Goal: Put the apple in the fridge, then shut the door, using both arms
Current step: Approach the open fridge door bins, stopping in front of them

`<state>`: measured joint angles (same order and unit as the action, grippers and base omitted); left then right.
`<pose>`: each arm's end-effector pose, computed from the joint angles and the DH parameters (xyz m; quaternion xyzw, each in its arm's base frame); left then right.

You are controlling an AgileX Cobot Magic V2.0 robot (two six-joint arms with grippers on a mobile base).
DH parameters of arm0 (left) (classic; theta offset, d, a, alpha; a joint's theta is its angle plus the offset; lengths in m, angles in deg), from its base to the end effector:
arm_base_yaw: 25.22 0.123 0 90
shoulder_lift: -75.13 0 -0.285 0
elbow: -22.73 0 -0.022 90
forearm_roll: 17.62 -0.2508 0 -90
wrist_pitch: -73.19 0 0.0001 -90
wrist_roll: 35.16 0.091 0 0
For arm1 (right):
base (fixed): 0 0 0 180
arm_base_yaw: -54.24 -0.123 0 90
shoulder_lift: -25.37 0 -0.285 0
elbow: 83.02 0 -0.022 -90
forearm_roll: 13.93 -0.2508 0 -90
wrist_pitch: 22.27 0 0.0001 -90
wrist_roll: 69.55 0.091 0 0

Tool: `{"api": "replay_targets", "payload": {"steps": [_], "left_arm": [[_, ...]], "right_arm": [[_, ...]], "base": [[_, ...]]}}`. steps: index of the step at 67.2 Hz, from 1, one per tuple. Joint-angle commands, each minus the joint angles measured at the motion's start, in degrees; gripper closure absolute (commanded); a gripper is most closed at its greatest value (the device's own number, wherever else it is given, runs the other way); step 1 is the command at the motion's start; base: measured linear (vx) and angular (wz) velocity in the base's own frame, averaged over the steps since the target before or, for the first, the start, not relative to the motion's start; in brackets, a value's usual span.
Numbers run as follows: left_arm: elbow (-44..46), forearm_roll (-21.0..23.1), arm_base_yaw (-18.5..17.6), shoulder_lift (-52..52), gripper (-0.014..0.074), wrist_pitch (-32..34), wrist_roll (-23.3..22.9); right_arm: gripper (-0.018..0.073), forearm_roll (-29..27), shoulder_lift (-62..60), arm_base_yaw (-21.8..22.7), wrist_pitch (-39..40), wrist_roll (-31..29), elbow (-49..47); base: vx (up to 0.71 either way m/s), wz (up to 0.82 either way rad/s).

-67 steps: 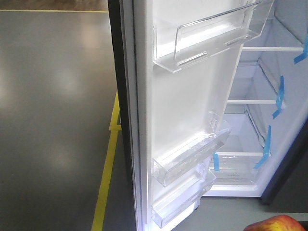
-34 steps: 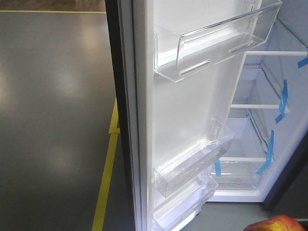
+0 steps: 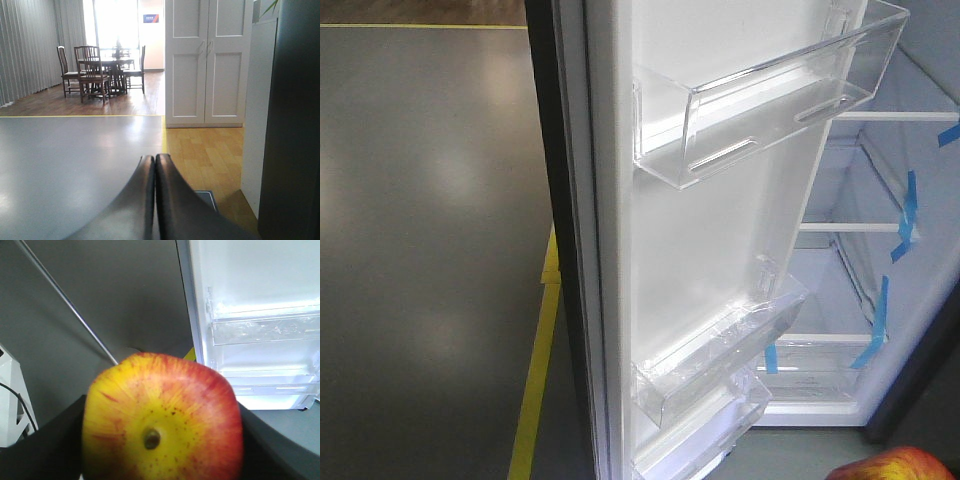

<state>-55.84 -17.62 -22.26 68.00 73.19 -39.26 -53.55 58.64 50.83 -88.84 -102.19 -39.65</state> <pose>0.0563 0.0029 0.2058 -0.0419 0.6788 -0.0073 0.7331 0.0474 0.0562 0.3044 -0.2480 0.8581 0.2518 0.3725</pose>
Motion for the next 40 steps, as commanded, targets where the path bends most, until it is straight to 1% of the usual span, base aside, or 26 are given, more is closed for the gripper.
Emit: {"api": "replay_targets", "payload": {"steps": [1,40], "left_arm": [[1.0,0.0,0.1,0.8,0.0603,3.9,-0.1],[1.0,0.0,0.1,0.8,0.0603,3.9,-0.1]], "right_arm": [[0.0472,-2.9,0.4,0.0,2.3,-0.3,-1.4],[0.0472,-2.9,0.4,0.0,2.3,-0.3,-1.4]], "base": [[0.03,-0.05],[0.01,-0.03]]}}
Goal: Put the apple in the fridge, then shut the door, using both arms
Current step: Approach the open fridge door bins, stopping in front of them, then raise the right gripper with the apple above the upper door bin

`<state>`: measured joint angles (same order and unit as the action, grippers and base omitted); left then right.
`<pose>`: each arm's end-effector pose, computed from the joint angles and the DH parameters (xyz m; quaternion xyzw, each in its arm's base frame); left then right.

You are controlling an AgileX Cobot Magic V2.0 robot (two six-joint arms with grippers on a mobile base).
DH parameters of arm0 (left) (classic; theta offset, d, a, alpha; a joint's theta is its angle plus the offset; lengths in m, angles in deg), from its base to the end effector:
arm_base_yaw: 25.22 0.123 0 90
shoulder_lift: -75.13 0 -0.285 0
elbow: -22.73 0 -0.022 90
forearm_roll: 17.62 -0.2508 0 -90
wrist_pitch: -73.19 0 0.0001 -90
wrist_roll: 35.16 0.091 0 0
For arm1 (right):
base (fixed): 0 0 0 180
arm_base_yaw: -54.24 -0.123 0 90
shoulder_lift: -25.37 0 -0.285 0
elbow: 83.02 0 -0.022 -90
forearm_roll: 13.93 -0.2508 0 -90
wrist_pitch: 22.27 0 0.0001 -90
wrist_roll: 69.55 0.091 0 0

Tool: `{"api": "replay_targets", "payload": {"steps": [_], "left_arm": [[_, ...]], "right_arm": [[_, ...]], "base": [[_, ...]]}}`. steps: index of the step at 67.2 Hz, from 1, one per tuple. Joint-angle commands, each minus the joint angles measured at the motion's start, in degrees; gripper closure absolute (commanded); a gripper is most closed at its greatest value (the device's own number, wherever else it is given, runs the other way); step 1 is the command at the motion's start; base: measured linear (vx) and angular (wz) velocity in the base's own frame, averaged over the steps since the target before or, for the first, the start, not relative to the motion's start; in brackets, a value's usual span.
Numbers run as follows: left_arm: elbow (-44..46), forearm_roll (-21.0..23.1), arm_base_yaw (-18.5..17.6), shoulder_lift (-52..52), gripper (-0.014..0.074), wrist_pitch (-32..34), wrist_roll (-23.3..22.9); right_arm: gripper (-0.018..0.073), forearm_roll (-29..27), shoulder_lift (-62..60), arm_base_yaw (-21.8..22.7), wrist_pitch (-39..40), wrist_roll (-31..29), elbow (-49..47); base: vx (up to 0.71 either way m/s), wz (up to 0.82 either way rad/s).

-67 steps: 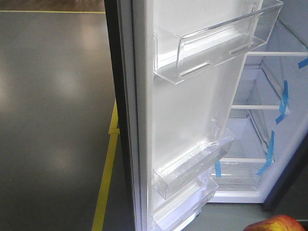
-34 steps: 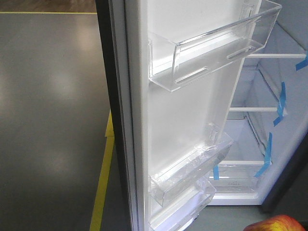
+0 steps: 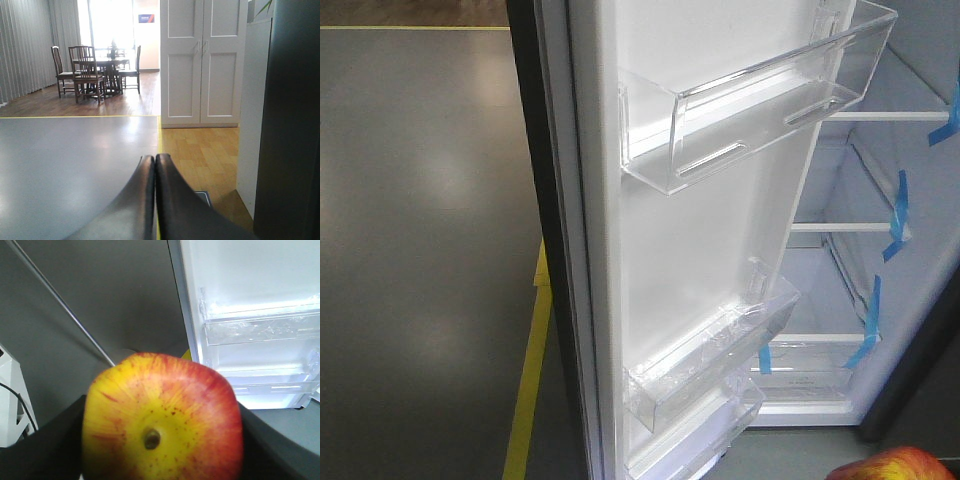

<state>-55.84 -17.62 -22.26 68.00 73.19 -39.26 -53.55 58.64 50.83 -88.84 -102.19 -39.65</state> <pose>0.0563 0.0029 0.2058 -0.0419 0.6788 -0.0073 0.7331 0.0474 0.0562 0.3044 -0.2480 0.8581 0.2518 0.3725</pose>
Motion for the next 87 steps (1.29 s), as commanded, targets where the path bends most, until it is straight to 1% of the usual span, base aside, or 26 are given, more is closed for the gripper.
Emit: {"api": "replay_targets", "payload": {"steps": [1,52,66,71,78,83,87], "left_arm": [[1.0,0.0,0.1,0.8,0.0603,3.9,-0.1],[1.0,0.0,0.1,0.8,0.0603,3.9,-0.1],[1.0,0.0,0.1,0.8,0.0603,3.9,-0.1],[1.0,0.0,0.1,0.8,0.0603,3.9,-0.1],[1.0,0.0,0.1,0.8,0.0603,3.9,-0.1],[1.0,0.0,0.1,0.8,0.0603,3.9,-0.1],[1.0,0.0,0.1,0.8,0.0603,3.9,-0.1]], "right_arm": [[0.0472,-2.9,0.4,0.0,2.3,-0.3,-1.4],[0.0472,-2.9,0.4,0.0,2.3,-0.3,-1.4],[0.0472,-2.8,0.4,0.0,5.0,-0.3,-1.4],[0.0472,0.0,0.8,0.0,7.7,0.8,-2.0],[0.0468,7.0,4.1,0.1,11.4,7.3,-4.7],[0.0466,12.0,7.8,0.1,11.6,10.3,-7.6],[0.0465,14.2,11.3,0.1,10.7,11.7,-10.7]], "base": [[0.01,-0.02],[0.0,0.0],[0.0,0.0],[0.0,0.0],[0.0,0.0],[0.0,0.0],[0.0,0.0]]}}
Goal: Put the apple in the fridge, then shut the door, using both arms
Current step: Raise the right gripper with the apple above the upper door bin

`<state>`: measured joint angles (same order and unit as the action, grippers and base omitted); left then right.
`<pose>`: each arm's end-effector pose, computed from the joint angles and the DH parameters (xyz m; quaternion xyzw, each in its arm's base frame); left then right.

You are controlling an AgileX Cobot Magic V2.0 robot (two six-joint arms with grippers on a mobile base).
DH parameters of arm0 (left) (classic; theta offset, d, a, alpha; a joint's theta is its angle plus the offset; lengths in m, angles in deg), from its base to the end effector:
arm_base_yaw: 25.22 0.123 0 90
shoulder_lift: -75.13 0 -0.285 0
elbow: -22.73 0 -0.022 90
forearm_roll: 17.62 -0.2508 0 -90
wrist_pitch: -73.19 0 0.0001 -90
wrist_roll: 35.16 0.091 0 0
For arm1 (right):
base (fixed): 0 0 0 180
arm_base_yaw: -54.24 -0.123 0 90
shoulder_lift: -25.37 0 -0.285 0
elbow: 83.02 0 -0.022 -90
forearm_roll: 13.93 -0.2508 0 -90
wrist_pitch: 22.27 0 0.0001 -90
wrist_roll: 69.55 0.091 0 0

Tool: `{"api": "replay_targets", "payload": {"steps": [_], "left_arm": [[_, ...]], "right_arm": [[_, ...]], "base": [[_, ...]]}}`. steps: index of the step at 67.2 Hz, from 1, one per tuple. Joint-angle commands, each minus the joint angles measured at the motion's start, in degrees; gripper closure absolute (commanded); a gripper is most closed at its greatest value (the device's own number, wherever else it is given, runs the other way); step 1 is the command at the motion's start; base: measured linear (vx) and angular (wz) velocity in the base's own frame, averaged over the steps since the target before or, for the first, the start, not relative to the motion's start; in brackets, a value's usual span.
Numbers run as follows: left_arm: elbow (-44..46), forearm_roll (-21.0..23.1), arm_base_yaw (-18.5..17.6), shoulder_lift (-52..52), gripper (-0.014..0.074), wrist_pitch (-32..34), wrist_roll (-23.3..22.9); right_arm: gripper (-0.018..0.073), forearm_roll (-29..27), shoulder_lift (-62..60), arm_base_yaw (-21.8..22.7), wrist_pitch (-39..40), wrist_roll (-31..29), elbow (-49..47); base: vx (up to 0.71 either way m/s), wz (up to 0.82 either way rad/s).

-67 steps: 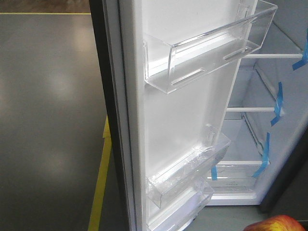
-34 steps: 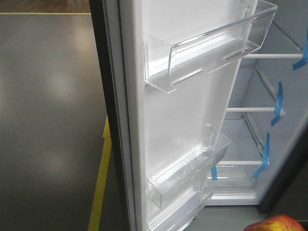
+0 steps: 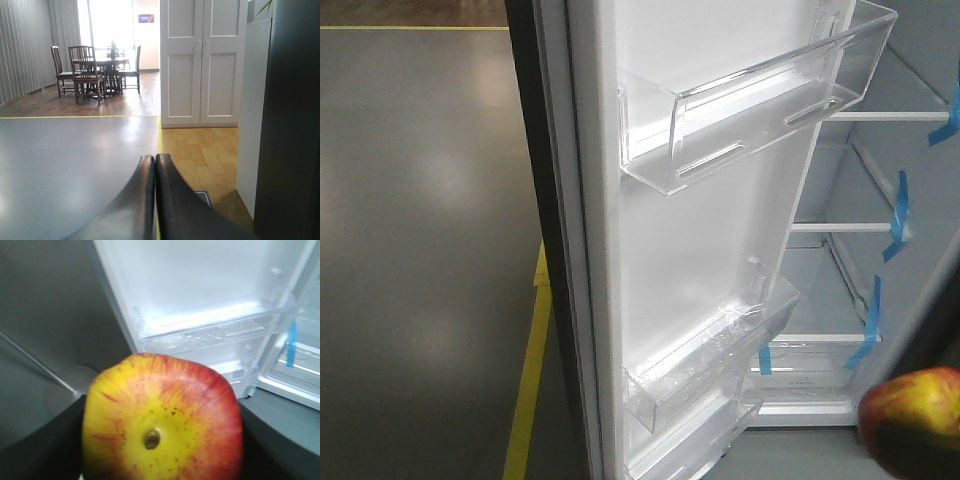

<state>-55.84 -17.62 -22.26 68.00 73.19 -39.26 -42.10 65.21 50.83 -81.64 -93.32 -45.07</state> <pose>0.0563 0.0029 0.2058 -0.0419 0.6788 -0.0073 0.7331 0.0791 0.0418 0.3224 -0.1743 0.8868 0.1738 0.3911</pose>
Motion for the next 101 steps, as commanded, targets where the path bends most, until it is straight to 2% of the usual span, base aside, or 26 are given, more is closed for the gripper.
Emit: {"api": "replay_targets", "payload": {"steps": [1,12,32,45,56,68,85,101], "left_arm": [[1.0,0.0,0.1,0.8,0.0603,3.9,-0.1],[1.0,0.0,0.1,0.8,0.0603,3.9,-0.1],[1.0,0.0,0.1,0.8,0.0603,3.9,-0.1],[1.0,0.0,0.1,0.8,0.0603,3.9,-0.1],[1.0,0.0,0.1,0.8,0.0603,3.9,-0.1],[1.0,0.0,0.1,0.8,0.0603,3.9,-0.1],[1.0,0.0,0.1,0.8,0.0603,3.9,-0.1],[1.0,0.0,0.1,0.8,0.0603,3.9,-0.1]], "right_arm": [[0.0464,3.1,5.6,0.1,3.3,2.9,-6.0],[0.0461,4.0,14.6,0.1,3.0,2.2,-16.1],[0.0458,3.1,29.0,0.0,2.1,1.7,-41.1],[0.0453,-2.3,37.6,0.0,-0.7,-2.2,-56.2],[0.0443,-7.6,44.6,0.0,-1.1,-5.2,-64.6],[0.0437,-11.0,51.7,0.0,0.5,-8.0,-71.3],[0.0419,-10.9,59.7,0.0,2.5,-8.0,-76.9],[0.0376,-10.7,64.1,0.0,2.4,-8.1,-77.4]], "base": [[0.0,0.0],[0.0,0.0],[0.0,0.0],[0.0,0.0],[0.0,0.0],[0.0,0.0],[0.0,0.0],[0.0,0.0]]}}
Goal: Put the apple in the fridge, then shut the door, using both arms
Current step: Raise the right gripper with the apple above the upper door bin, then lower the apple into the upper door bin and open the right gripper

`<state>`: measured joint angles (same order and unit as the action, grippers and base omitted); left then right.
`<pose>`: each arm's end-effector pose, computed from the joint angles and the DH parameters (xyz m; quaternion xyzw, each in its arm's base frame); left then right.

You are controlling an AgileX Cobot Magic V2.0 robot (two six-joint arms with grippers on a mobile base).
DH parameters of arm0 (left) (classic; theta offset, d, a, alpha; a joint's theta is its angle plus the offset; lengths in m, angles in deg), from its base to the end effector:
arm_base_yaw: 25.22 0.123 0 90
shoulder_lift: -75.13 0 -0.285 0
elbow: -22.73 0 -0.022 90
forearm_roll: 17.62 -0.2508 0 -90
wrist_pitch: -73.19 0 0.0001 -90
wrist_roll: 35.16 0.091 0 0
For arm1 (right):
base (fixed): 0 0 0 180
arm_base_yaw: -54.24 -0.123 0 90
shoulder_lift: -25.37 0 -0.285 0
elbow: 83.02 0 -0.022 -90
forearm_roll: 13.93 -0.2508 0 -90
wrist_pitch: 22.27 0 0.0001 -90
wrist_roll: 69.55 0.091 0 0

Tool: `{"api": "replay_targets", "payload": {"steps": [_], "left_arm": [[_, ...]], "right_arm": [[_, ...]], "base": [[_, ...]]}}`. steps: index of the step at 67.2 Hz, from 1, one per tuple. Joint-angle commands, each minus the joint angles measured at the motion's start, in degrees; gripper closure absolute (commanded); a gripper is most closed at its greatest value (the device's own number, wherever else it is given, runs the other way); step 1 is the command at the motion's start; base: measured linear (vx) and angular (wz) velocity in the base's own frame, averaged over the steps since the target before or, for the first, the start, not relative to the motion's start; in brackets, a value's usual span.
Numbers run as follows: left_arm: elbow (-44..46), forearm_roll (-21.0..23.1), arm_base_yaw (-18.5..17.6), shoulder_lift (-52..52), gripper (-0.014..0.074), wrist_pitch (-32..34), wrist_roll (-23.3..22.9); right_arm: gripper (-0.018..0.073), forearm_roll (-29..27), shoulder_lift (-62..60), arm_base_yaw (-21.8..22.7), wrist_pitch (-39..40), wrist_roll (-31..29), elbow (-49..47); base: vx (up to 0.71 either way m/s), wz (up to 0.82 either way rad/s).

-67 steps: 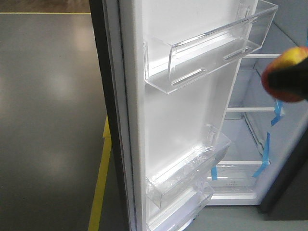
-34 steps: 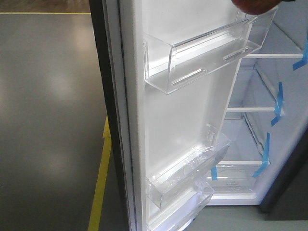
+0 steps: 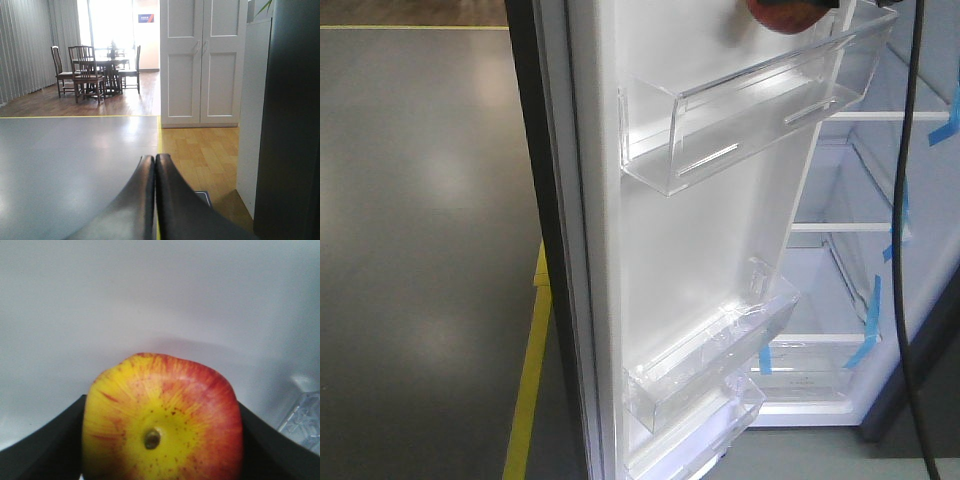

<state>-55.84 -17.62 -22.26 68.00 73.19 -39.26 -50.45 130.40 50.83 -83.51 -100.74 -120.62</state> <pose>0.0563 0.0029 0.2058 -0.0419 0.6788 -0.0073 0.7331 0.3586 0.0690 0.4724 -0.2384 0.8223 0.2050 0.4744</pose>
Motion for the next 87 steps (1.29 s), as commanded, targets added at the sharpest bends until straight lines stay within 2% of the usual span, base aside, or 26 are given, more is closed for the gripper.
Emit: {"api": "replay_targets", "payload": {"steps": [1,11,26,35,50,59,87], "left_arm": [[1.0,0.0,0.1,0.8,0.0603,3.9,-0.1],[1.0,0.0,0.1,0.8,0.0603,3.9,-0.1],[1.0,0.0,0.1,0.8,0.0603,3.9,-0.1],[1.0,0.0,0.1,0.8,0.0603,3.9,-0.1],[1.0,0.0,0.1,0.8,0.0603,3.9,-0.1],[1.0,0.0,0.1,0.8,0.0603,3.9,-0.1],[1.0,0.0,0.1,0.8,0.0603,3.9,-0.1]], "right_arm": [[0.0372,-2.4,-0.9,0.0,4.2,-0.7,-1.8],[0.027,-2.3,0.1,0.0,2.7,-0.7,-1.8],[-0.0005,-1.8,-0.2,0.0,1.7,-0.2,-1.8],[-0.0101,-0.8,-1.2,0.0,1.6,0.5,-1.8],[-0.0081,3.2,-6.0,0.0,0.8,3.5,-1.7],[-0.0053,3.4,-10.7,0.0,1.9,4.5,0.8],[-0.0039,3.0,-34.3,0.0,8.1,1.9,34.0]], "base": [[0.0,0.0],[0.0,0.0],[0.0,0.0],[0.0,0.0],[0.0,0.0],[0.0,0.0],[0.0,0.0]]}}
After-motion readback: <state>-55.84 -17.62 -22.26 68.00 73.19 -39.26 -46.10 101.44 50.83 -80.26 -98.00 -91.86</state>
